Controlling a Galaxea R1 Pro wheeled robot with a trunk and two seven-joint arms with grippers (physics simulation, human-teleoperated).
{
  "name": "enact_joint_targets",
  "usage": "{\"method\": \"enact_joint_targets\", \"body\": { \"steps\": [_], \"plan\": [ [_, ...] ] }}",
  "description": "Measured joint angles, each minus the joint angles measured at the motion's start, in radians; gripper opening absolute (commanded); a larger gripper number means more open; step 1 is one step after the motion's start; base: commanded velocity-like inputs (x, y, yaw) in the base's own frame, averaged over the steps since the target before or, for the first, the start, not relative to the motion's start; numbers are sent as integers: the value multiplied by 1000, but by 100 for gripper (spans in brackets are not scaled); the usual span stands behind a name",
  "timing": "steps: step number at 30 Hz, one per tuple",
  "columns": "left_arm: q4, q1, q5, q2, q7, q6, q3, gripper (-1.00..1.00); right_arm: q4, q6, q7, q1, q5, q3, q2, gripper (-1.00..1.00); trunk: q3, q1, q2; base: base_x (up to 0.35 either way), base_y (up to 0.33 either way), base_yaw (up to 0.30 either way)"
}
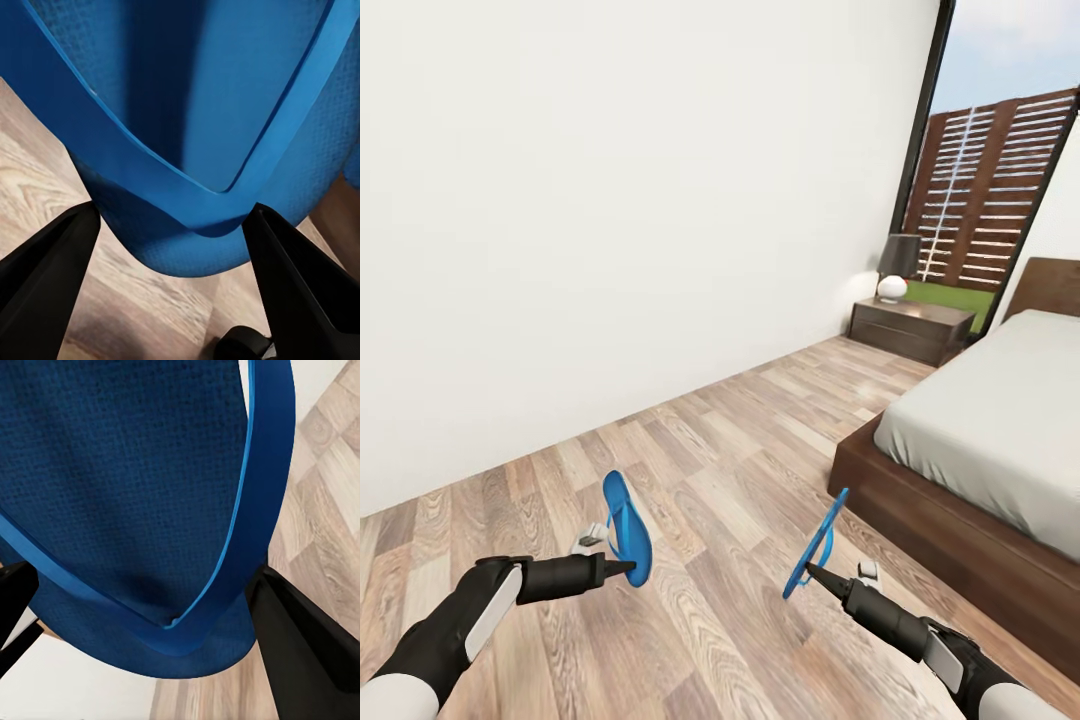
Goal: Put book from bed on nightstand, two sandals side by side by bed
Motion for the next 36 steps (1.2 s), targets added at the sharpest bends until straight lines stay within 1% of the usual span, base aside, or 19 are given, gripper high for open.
{"method": "enact_joint_targets", "body": {
  "steps": [6,30,36],
  "plan": [
    [1,0,0,0,0,0,0,-100,0,0,0,0,0,1,0,-100,23,-3,1,0,0,0],
    [5,0,3,0,-1,-1,0,-100,0,-1,0,0,-1,0,0,-100,23,-3,2,0,0,0],
    [5,0,3,-1,-1,-1,0,-100,0,0,1,0,-4,-9,0,-100,23,-3,2,0,0,0]
  ]
}}
